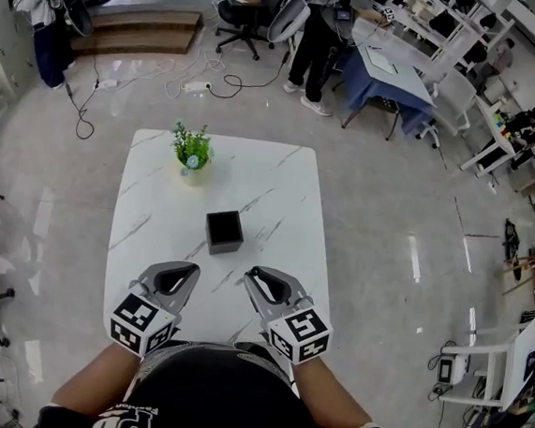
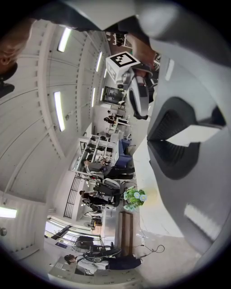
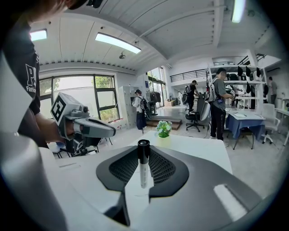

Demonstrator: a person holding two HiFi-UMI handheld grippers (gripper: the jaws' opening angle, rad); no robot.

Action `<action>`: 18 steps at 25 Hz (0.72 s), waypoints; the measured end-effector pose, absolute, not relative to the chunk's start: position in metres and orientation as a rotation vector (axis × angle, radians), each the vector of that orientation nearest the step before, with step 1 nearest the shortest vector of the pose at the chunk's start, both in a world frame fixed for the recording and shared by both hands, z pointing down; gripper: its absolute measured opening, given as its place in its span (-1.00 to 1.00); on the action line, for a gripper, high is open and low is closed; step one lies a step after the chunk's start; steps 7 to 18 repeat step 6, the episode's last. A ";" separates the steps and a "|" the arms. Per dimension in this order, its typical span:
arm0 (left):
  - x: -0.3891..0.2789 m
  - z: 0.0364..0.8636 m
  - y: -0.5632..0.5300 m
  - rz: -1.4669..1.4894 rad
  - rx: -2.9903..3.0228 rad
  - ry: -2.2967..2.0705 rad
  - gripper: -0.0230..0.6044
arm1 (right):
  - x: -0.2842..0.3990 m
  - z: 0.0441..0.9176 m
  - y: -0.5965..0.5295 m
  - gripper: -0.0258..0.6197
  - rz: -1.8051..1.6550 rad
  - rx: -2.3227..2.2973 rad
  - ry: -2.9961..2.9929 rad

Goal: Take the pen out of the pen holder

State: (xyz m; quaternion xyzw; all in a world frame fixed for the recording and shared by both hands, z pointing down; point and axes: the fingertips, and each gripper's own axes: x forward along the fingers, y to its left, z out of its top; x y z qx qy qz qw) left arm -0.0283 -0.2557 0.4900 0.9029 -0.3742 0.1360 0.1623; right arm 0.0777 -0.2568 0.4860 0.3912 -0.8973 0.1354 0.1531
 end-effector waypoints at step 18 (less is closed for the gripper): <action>-0.029 0.490 -0.256 0.381 2.576 -1.069 -0.75 | 0.079 0.488 -0.257 -0.72 0.390 1.128 -2.569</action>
